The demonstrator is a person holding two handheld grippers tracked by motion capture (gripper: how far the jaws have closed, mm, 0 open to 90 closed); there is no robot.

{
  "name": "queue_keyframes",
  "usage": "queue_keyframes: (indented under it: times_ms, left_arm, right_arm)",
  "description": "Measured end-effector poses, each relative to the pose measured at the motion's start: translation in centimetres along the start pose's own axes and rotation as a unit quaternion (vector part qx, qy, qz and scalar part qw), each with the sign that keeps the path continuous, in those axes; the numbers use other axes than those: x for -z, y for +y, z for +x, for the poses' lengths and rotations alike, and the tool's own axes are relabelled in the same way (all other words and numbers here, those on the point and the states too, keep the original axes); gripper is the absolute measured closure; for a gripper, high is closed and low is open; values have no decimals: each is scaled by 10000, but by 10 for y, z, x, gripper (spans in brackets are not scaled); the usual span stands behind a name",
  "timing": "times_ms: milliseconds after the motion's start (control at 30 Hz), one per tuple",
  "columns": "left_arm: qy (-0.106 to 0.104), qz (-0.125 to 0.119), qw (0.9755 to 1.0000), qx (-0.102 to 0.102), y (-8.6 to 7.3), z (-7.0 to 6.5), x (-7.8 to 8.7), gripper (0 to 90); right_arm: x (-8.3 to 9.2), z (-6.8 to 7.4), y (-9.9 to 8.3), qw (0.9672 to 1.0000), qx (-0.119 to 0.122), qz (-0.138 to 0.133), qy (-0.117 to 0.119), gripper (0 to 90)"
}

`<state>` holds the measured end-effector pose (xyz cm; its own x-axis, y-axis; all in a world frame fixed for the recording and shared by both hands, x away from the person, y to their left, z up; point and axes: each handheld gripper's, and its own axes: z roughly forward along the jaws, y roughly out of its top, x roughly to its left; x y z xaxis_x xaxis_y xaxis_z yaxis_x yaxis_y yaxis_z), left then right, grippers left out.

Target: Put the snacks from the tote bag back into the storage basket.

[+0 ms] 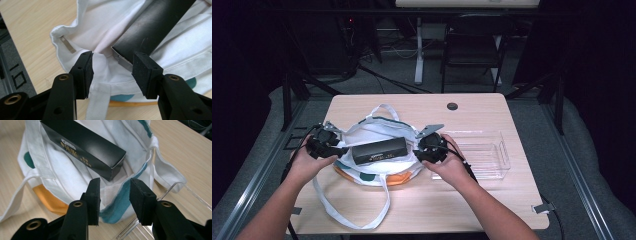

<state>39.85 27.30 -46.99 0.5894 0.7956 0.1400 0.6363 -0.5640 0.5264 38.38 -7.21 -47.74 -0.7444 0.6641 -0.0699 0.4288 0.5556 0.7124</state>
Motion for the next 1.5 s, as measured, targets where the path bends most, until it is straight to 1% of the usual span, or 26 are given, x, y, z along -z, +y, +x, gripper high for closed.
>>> queue_keyframes:
  times_ms: [33, 67, 100, 133, 233, 300, 333, 367, 400, 467, 533, 567, 667, 767, 800, 900, 933, 1000, 1067, 1167, 1200, 1233, 1267, 1333, 1467, 1500]
  left_arm:
    - [-57, 57, 10000, -19, 1, -1, 0, 509]
    - [-5, 24, 10000, -34, 2, -2, -1, 509]
    - [-81, 60, 9999, -53, 4, -2, 0, 510]
    - [-42, 51, 10000, -60, 5, -3, 0, 509]
    - [-53, 101, 9999, -106, 8, -4, 0, 501]
    - [-122, 183, 9997, -145, 11, -4, 0, 489]
    - [-208, 224, 9994, -149, 12, -5, 0, 477]
    - [-233, 270, 9992, -200, 13, -5, -1, 471]
    - [-217, 251, 9990, -301, 13, -6, -1, 471]
    - [-136, 236, 9986, -448, 14, -7, -2, 471]
    - [-82, 270, 9982, -523, 15, -8, -2, 466]
    - [-104, 289, 9980, -544, 16, -8, -2, 461]
    - [-137, 351, 9975, -603, 19, -8, -3, 457]
    - [-114, 382, 9966, -721, 23, -10, -3, 442]
    - [-130, 378, 9964, -749, 24, -10, -3, 443]
    - [-172, 406, 9964, -728, 29, -12, -3, 442]
    - [-258, 380, 9968, -660, 30, -13, -3, 434]
    - [-342, 420, 9964, -647, 32, -12, -2, 424]
    - [-422, 445, 9954, -733, 34, -14, -4, 413]
    - [-436, 566, 9935, -891, 37, -16, -6, 366]
    - [-458, 585, 9931, -903, 37, -17, -6, 352]
    - [-453, 593, 9925, -963, 38, -18, -7, 340]
    - [-383, 613, 9918, -1053, 40, -19, -8, 324]
    - [-373, 673, 9907, -1122, 42, -21, -10, 298]
    - [-301, 795, 9886, -1244, 48, -26, -14, 295]
    - [-320, 820, 9880, -1271, 50, -27, -15, 295]
  right_arm:
    - [3, 0, 0, 10000, -5, -17, 11, 598]
    - [6, 0, 0, 10000, -14, -39, 34, 595]
    - [9, 0, -1, 9999, -49, -90, 37, 588]
    - [12, 0, -2, 9999, -68, -122, 59, 582]
    - [20, 0, -5, 9996, -124, -251, 95, 551]
    - [23, -1, -7, 9994, -121, -306, 79, 521]
    - [25, -1, -9, 9992, -163, -360, 45, 510]
    - [27, -2, -11, 9990, -183, -405, 28, 502]
    - [28, -3, -13, 9987, -216, -451, 76, 497]
    - [32, -4, -17, 9983, -296, -501, 88, 493]
    - [35, -5, -20, 9983, -316, -485, 117, 494]
    - [36, -6, -22, 9982, -333, -472, 151, 493]
    - [39, -7, -25, 9990, -336, -196, 240, 500]
    - [43, -8, -28, 9989, -382, -68, 256, 496]
    - [44, -7, -29, 9990, -405, -24, 200, 490]
    - [51, -8, -29, 9989, -433, -38, 165, 491]
    - [54, -9, -29, 9987, -456, -83, 201, 496]
    - [58, -9, -28, 9983, -469, -73, 328, 515]
    - [61, -8, -27, 9984, -411, -70, 393, 517]
    - [62, -8, -28, 9987, -342, -84, 380, 513]
    - [62, -8, -28, 9988, -330, -74, 362, 511]
    - [62, -9, -29, 9987, -332, -93, 364, 510]
    - [62, -9, -29, 9988, -321, -87, 356, 507]
    - [62, -11, -30, 9989, -314, -65, 340, 502]
    - [61, -13, -32, 9990, -352, -37, 282, 495]
    - [61, -13, -32, 9990, -343, -31, 282, 495]
